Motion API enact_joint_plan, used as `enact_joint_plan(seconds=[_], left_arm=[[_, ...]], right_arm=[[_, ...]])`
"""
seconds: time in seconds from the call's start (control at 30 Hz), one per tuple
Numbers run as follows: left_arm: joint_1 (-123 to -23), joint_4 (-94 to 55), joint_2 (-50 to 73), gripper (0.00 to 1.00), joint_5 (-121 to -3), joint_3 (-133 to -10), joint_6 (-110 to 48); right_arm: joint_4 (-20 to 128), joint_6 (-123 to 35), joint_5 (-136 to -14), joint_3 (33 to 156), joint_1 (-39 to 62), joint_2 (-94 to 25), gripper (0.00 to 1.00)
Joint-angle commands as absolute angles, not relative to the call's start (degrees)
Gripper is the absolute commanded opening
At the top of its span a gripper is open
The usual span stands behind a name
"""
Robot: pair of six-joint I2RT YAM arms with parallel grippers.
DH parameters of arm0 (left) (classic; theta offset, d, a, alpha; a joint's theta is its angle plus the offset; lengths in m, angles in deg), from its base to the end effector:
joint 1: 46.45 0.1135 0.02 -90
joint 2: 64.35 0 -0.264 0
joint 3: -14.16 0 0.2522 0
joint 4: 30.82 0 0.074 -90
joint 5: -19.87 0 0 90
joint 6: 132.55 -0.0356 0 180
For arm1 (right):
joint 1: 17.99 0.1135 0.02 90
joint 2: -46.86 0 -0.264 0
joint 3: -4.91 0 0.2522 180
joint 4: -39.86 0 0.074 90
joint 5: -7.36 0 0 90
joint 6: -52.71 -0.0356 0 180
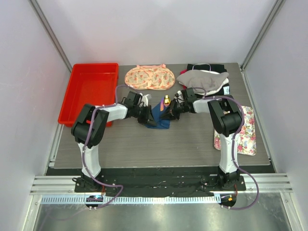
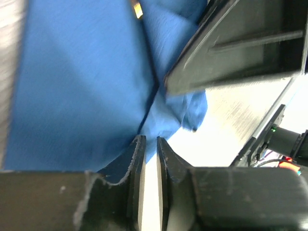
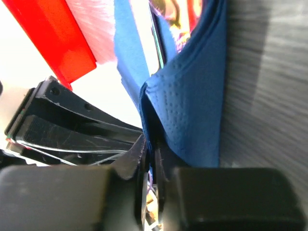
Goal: Place the utensils on the paper napkin and roll it up
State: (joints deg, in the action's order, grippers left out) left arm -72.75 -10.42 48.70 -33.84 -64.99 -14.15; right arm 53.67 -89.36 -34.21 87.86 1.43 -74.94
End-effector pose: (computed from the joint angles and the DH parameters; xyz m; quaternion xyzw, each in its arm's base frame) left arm 0.3426 -0.1928 0.1324 0.0789 0.9061 -0.3971 0.1225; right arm 0.3823 0.1630 0.1021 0.1169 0.8661 0.4859 0.0100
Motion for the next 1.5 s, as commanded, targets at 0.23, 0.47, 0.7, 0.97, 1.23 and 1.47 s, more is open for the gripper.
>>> enact_joint_plan(seconds=[0.23,0.47,0.7,0.97,1.23,1.47], left_arm=[[-65.52,-15.03,39.8,0.31,-30.14,-60.77,-7.4],[-64.9,-19.25,41.02,0.43,-30.85,-64.46,-2.39],[-65.34,-19.87,45.33,0.39,-30.67,-70.78,-0.02],[-69.38,-17.23,48.23,0.24,-31.11,-71.23,-1.33],[-71.32,-11.01,49.99,0.16,-34.44,-69.03,-5.37],[-71.23,-6.78,52.19,0.07,-38.05,-68.59,-7.75]], right_arm=[[51.68,-90.11,-34.74,87.66,2.4,-75.58,0.49],[55.89,-87.04,-34.83,88.63,3.19,-75.84,0.61],[58.62,-84.57,-35.0,89.42,3.55,-76.1,0.55],[61.08,-82.12,-35.97,88.72,3.9,-75.84,0.46],[61.62,-80.88,-36.06,88.01,4.16,-73.91,0.44],[65.47,-77.99,-36.14,90.2,4.25,-68.81,0.42]])
